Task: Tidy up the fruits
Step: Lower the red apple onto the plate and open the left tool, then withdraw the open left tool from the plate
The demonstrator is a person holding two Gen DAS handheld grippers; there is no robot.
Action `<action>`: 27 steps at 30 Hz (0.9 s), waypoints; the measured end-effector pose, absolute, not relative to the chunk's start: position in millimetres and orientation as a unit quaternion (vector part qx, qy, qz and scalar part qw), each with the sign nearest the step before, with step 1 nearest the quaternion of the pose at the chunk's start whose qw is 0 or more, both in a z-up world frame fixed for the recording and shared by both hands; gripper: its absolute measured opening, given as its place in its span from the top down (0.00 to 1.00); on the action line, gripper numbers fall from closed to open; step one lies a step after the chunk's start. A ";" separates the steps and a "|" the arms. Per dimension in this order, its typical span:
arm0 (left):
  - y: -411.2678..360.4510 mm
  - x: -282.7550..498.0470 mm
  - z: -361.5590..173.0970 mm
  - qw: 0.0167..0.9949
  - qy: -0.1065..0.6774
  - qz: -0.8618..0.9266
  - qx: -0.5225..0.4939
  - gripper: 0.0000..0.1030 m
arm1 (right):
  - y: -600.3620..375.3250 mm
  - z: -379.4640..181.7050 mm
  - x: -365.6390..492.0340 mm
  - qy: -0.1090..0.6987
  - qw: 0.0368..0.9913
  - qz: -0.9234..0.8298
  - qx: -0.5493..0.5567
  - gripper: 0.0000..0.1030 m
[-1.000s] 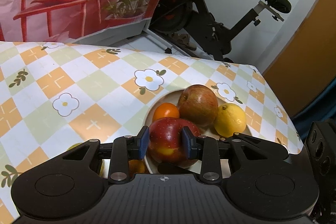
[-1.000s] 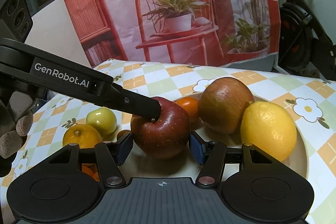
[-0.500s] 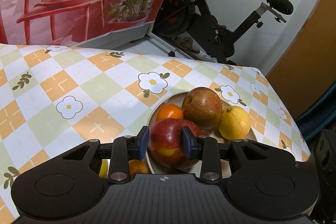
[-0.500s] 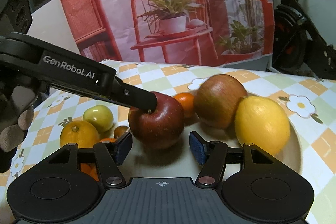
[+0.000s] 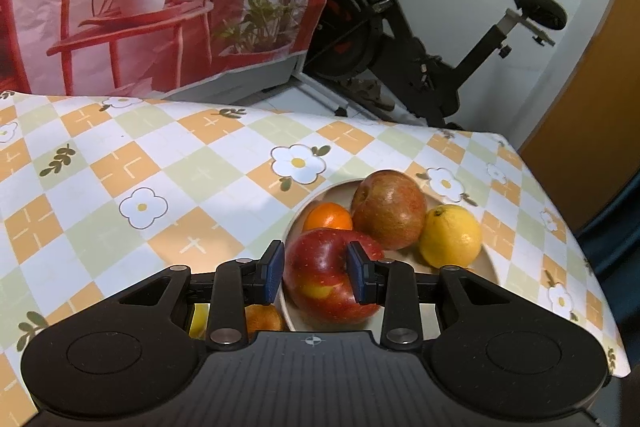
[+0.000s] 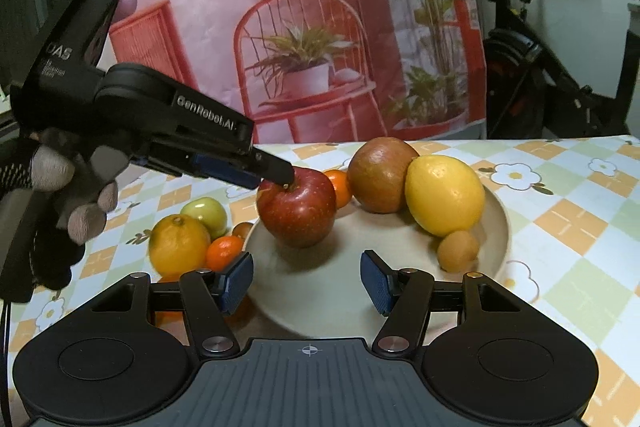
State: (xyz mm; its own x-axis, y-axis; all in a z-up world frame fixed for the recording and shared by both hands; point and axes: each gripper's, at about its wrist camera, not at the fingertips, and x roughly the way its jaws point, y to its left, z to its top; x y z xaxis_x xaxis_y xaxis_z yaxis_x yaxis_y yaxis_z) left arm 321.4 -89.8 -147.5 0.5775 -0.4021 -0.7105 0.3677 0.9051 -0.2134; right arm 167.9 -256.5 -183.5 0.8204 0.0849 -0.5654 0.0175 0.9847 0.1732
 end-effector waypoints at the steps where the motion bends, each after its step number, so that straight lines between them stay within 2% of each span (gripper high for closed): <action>1: -89.2 317.0 -144.3 0.889 0.400 -0.222 -0.022 0.65 | -255.0 -183.2 165.2 0.298 0.950 0.019 0.085 0.45; 13: -54.1 242.0 -119.1 0.919 0.333 -0.212 -0.013 0.65 | -228.2 -181.2 150.3 0.293 0.954 0.043 0.051 0.45; 27: 4.9 199.4 -128.4 0.929 0.334 -0.155 -0.045 0.65 | -218.4 -184.2 144.4 0.305 0.949 0.058 0.048 0.45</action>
State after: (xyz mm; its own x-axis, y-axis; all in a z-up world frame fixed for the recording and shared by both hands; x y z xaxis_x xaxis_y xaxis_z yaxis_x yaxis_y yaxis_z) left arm 199.4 4.9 -128.4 0.7288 -0.3175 -0.6066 0.2576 0.9480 -0.1868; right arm 144.4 -218.4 -184.2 0.8072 0.1399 -0.5735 -0.0817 0.9886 0.1263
